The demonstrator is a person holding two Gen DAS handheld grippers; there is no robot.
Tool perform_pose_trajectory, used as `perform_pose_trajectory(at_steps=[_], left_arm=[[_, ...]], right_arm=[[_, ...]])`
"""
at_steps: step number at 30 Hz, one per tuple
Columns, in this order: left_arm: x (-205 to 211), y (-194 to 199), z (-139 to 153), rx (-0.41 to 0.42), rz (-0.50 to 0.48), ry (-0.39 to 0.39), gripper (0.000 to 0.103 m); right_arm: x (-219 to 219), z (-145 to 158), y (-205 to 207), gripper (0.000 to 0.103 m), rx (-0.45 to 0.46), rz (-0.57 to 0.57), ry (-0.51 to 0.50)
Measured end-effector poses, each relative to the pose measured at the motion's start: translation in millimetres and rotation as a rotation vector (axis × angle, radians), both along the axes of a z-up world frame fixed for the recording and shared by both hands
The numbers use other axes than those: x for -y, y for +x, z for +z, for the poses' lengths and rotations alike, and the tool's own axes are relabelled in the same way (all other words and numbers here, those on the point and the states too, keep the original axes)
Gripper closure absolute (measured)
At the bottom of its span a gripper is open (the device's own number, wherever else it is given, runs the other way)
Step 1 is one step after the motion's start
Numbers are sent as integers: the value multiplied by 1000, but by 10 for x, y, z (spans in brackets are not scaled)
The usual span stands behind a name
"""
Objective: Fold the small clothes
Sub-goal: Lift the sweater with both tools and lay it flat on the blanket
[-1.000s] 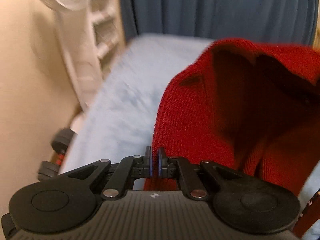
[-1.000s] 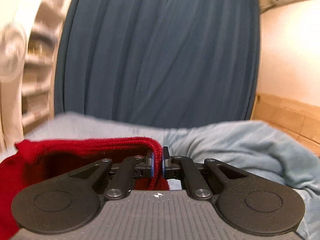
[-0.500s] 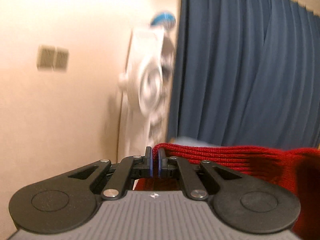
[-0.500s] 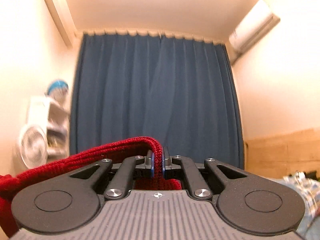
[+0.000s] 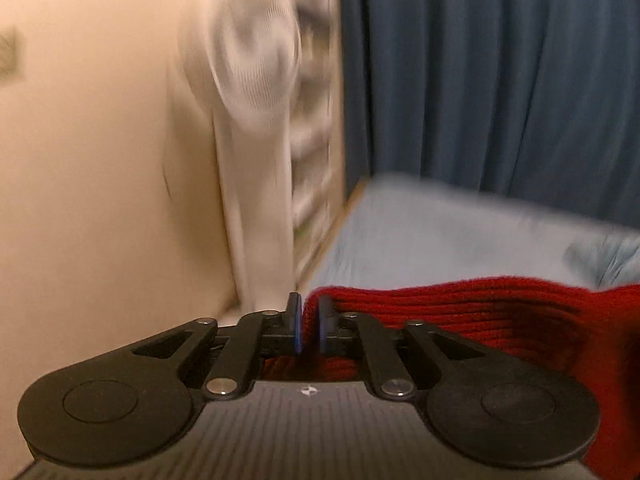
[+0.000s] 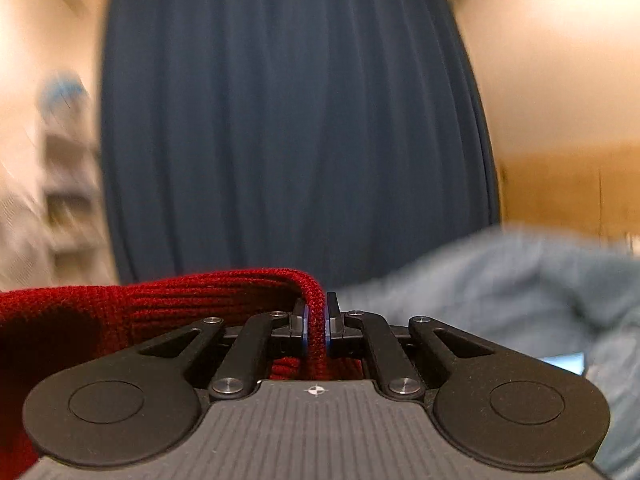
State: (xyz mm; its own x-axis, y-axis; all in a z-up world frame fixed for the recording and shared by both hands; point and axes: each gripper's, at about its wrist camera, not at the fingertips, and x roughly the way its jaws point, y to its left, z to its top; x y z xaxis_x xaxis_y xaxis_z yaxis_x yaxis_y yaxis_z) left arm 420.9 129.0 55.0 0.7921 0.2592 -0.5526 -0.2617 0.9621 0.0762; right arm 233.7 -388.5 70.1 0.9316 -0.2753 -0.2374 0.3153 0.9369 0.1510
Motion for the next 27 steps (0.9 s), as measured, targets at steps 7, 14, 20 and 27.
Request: perform_pose_trajectory(at_steps=[7,14,20,27], left_arm=[[454,185,-1093,-221,-73,-30,8],[532,-1045,-1730,-364,-234,-9,7],[459,-1976,-1748,-399,-231,-86,3],[509,-2274,-1461,-360,-221,-142,1]], right_arm=[[323,-1431,1225,49,-513,-5,203],[219,-2275,162,46,-665,48,165],[202,-2665,-535,37,-758,-45,174],[178,-2935,-535,25,-857,19,199]])
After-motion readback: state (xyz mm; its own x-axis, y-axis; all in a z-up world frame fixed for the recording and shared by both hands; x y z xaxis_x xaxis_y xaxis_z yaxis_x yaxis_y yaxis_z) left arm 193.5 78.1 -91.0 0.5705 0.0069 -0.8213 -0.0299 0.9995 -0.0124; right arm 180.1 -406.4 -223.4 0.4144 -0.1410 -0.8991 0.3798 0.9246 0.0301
